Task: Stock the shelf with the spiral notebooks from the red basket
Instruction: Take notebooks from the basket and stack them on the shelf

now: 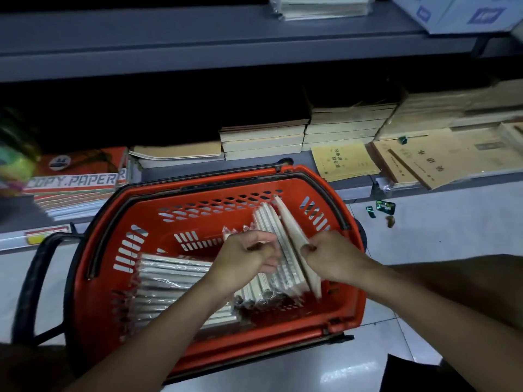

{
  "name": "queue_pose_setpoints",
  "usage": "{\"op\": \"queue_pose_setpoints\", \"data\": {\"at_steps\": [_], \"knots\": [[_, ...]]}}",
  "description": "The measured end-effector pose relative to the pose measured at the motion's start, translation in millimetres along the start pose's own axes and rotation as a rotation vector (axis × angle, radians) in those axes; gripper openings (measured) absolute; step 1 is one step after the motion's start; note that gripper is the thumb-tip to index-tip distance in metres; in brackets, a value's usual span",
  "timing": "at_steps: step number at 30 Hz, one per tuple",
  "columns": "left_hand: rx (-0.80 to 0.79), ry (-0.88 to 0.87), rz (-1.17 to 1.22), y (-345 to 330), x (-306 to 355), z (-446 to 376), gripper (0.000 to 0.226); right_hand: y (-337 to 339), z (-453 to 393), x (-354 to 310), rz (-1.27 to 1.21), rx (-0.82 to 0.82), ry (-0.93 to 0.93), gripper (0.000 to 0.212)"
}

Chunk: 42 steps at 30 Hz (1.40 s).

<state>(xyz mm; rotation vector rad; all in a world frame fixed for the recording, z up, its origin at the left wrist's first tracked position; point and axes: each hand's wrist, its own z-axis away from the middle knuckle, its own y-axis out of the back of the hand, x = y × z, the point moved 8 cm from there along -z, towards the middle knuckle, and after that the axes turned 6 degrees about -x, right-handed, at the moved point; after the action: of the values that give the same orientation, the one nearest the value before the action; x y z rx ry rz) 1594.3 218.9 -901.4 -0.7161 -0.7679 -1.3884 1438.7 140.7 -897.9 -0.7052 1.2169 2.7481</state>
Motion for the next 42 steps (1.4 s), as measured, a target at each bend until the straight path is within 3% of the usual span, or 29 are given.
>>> {"op": "queue_pose_setpoints", "data": {"at_steps": [3, 6, 10, 12, 14, 17, 18, 20, 22, 24, 26, 29, 32, 36, 42], "knots": [[-0.022, 0.019, 0.147, -3, 10, 5, 0.021, 33, 27, -27, 0.0, 0.097, 0.058, 0.052], [-0.11, -0.017, 0.244, -12, 32, 17, 0.04, 63, 67, -63, 0.077, 0.236, 0.164, 0.05], [-0.284, -0.145, 0.43, -26, 73, 49, 0.038, 68, 123, -120, 0.365, 0.393, 0.347, 0.026], [-0.308, -0.223, 0.516, -22, 86, 63, 0.043, 64, 143, -142, 0.544, 0.508, 0.4, 0.023], [-0.303, -0.291, 0.576, -14, 98, 73, 0.04, 66, 160, -151, 0.554, 0.602, 0.432, 0.028], [-0.314, -0.334, 0.685, 0, 113, 84, 0.037, 81, 172, -143, 0.276, 0.518, 0.463, 0.056], [-0.326, -0.34, 0.705, 6, 116, 86, 0.039, 91, 176, -136, 0.163, 0.513, 0.485, 0.056], [-0.336, -0.33, 0.717, 15, 122, 87, 0.046, 118, 180, -114, 0.034, 0.683, 0.517, 0.047], [-0.317, -0.279, 0.666, 21, 124, 85, 0.05, 141, 171, -81, -0.209, 0.74, 0.418, 0.042], [-0.305, -0.257, 0.628, 23, 127, 85, 0.054, 137, 146, -61, -0.662, 0.453, 0.318, 0.048], [-0.273, -0.297, 0.606, 25, 137, 85, 0.053, 123, 134, -62, -0.953, 0.174, 0.345, 0.04], [-0.159, -0.425, 0.498, 34, 152, 86, 0.046, 119, 133, -66, -1.054, 0.155, 0.413, 0.032], [-0.175, -0.508, 0.384, 32, 157, 90, 0.046, 124, 129, -59, -1.176, 0.234, 0.433, 0.028], [-0.123, -0.529, 0.492, 32, 151, 85, 0.044, 132, 121, -52, -1.198, 0.335, 0.446, 0.031], [-0.018, -0.55, 0.528, 29, 147, 69, 0.053, 136, 104, -42, -1.206, 0.358, 0.381, 0.032]]}}
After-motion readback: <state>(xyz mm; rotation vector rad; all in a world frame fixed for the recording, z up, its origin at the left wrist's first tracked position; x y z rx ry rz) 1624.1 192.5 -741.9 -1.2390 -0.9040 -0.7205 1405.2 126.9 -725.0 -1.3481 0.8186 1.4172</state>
